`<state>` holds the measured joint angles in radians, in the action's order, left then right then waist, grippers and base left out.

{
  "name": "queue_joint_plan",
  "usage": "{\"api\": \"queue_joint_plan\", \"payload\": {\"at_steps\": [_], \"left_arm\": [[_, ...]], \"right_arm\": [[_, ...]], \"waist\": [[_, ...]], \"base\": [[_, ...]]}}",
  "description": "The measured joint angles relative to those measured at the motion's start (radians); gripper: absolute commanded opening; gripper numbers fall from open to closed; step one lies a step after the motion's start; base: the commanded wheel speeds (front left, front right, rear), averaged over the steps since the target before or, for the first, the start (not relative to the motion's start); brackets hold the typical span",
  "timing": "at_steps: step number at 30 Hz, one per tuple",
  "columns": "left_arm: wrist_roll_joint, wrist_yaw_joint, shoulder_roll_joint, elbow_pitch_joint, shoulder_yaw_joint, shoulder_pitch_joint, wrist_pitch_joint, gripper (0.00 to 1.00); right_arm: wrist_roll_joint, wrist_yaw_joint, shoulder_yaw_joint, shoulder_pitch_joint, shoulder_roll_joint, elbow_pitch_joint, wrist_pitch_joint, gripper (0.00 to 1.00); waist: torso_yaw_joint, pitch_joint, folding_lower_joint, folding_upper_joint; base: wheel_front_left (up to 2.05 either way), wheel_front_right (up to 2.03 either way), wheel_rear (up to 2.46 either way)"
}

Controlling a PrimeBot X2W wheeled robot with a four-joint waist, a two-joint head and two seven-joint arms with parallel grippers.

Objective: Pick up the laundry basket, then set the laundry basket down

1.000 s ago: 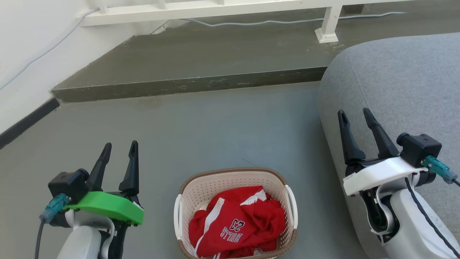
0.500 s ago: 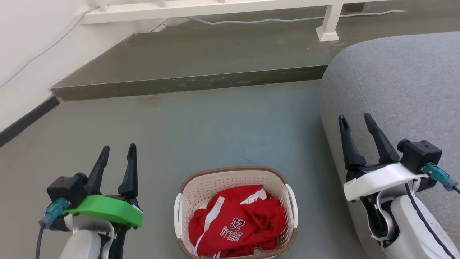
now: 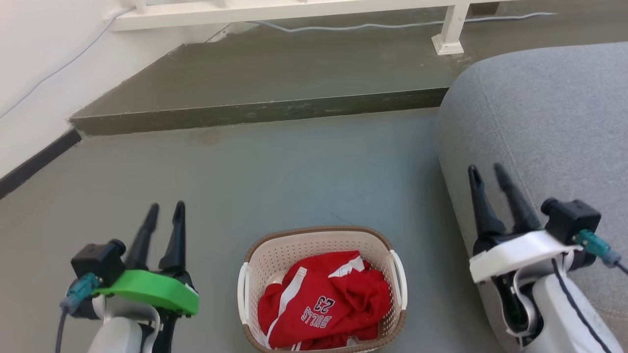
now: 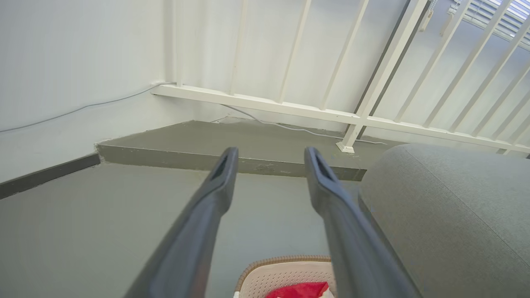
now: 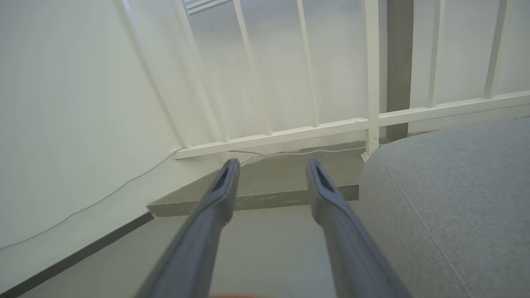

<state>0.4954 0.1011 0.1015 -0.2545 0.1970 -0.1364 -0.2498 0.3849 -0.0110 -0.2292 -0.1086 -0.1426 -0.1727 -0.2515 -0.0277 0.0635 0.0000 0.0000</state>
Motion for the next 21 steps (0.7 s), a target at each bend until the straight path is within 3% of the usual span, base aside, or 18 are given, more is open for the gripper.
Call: {"api": "queue_joint_plan", "payload": {"at_steps": [6,21], "left_arm": [[0.008,0.000,-0.016,-0.034,0.002,0.029,0.009,0.00],[0.187,0.000,-0.019,-0.036,-0.036,0.029,0.064,0.00]], "right_arm": [[0.010,0.000,-0.004,0.043,0.017,-0.036,0.002,0.00],[0.211,-0.014,0.038,0.043,0.025,-0.035,0.045,0.00]], "waist": [[0.000,-0.001,0.0000,0.0000],[0.005,-0.011,0.0000,0.0000]], "base": [[0.00,0.00,0.00],[0.00,0.00,0.00]]}}
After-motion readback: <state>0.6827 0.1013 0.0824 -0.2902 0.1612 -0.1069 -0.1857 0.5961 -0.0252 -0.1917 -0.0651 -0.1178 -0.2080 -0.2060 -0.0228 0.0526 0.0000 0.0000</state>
